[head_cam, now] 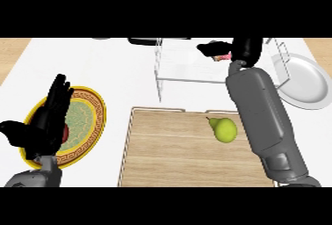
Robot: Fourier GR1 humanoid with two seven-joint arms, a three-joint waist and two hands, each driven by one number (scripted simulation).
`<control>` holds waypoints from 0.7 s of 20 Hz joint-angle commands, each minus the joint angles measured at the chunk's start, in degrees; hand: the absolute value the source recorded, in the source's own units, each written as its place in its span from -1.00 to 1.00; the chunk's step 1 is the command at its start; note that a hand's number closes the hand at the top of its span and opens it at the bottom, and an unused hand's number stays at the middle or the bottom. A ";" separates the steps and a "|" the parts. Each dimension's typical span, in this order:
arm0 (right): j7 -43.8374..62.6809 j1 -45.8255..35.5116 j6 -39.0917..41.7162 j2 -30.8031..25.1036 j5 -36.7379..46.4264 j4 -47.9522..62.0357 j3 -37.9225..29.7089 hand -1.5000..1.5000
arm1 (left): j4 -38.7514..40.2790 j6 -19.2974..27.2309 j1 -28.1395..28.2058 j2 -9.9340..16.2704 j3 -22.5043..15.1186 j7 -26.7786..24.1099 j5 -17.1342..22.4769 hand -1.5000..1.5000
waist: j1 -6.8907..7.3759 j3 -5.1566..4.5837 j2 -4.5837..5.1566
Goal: Pick the cupcake from the tray and place it in the tiered shelf
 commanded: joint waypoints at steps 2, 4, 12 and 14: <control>-3.59 4.10 -0.71 0.83 -3.81 -8.60 0.40 -1.00 | -0.19 -1.01 2.10 1.31 1.80 -1.61 0.57 0.00 | -0.62 -0.02 -0.31; -4.15 1.35 -0.89 -1.34 -6.11 -8.10 -2.27 -1.00 | -7.38 -1.35 4.34 0.78 -0.14 3.62 1.17 0.00 | -0.16 0.02 -0.40; 7.04 7.91 -1.37 -5.26 -4.00 -22.72 -4.14 -1.00 | -1.87 -0.33 2.97 -0.27 0.90 -1.01 0.03 0.00 | -1.02 -0.03 -0.39; 15.02 8.55 3.56 -7.34 -4.05 -29.58 -5.24 -1.00 | -0.51 -0.10 1.80 0.12 1.57 -0.96 -0.08 0.00 | -1.77 -0.05 -0.62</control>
